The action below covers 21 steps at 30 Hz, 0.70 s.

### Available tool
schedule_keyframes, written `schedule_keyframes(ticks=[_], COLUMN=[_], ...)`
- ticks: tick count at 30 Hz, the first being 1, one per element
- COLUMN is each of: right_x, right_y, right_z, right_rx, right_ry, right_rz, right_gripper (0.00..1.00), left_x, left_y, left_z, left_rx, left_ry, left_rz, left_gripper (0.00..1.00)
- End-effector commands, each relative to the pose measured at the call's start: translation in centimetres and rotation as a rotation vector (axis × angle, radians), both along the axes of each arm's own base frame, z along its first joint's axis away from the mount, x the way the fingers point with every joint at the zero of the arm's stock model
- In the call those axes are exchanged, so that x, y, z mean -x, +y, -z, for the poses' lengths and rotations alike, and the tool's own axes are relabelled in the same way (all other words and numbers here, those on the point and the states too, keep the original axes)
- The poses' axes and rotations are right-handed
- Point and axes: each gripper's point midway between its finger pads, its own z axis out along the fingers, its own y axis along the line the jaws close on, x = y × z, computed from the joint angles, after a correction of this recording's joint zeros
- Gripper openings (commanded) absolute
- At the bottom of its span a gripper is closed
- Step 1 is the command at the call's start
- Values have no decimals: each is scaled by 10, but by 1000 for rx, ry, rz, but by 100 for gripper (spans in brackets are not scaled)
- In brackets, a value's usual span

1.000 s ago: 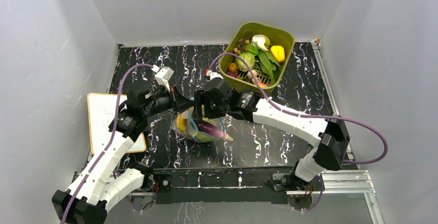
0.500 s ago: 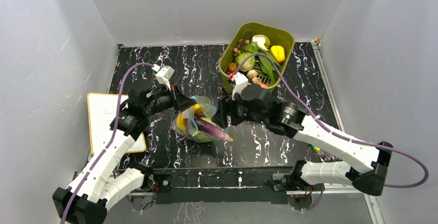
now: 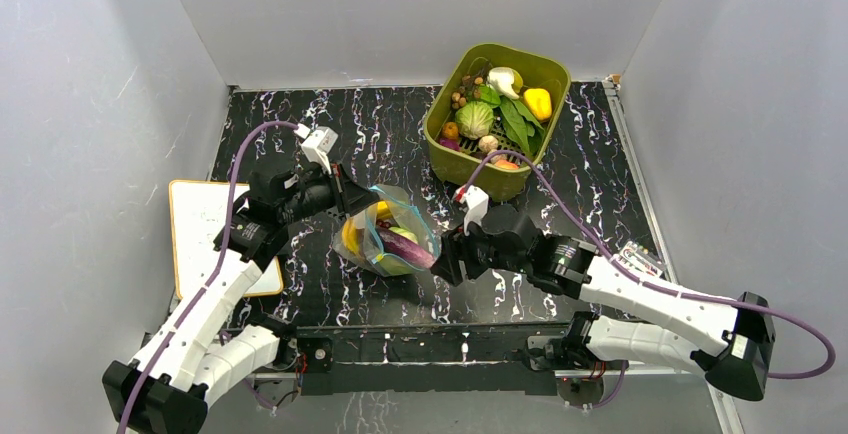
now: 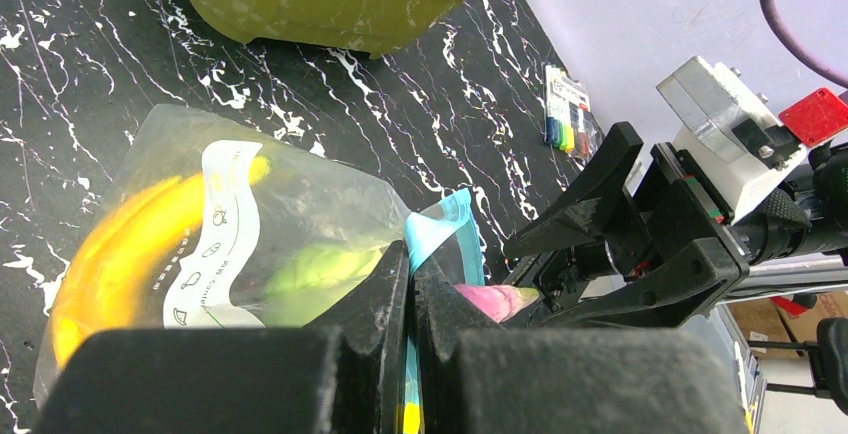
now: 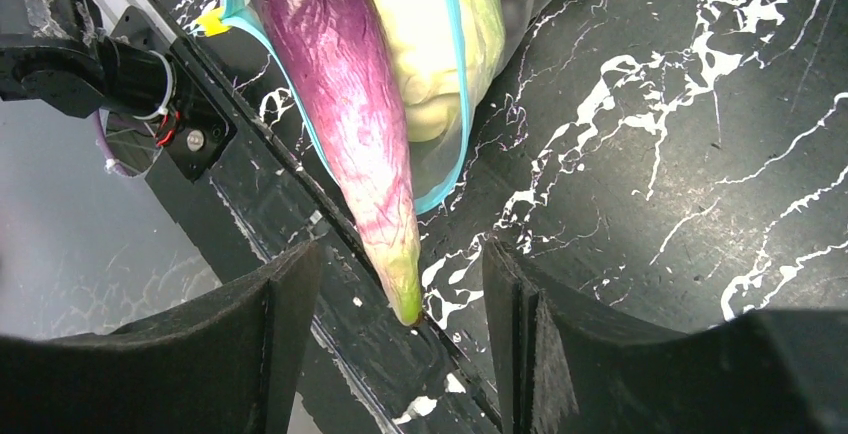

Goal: Place the food in the zip-top bag and seal the zipper
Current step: Place the fake vegetable in the zipper food storage bag.

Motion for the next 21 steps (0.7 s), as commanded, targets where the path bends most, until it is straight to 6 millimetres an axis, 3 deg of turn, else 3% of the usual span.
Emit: schedule_keyframes(ticks=[1,6,13,21], right_x=[-1,1,12,12], right_y=[14,17,18,14], right_z=[-11,-11,-8,-7], right_rx=[-67,-68,-88,-87], right_ry=[-47,-29,46,72], right_rz=[-44,-51,-62,-24], right_gripper=[56,48,51,44], left_x=[-5,-5,-5,-4], left_y=[-4,-3,-3,-2], left_z=[-23,-23,-21,-21], left_rx=[33,31,31,27], left_ry=[-61,-61,-60,-63], left_rz=[0,-3,0,-5], left_gripper=[0,0,0,0])
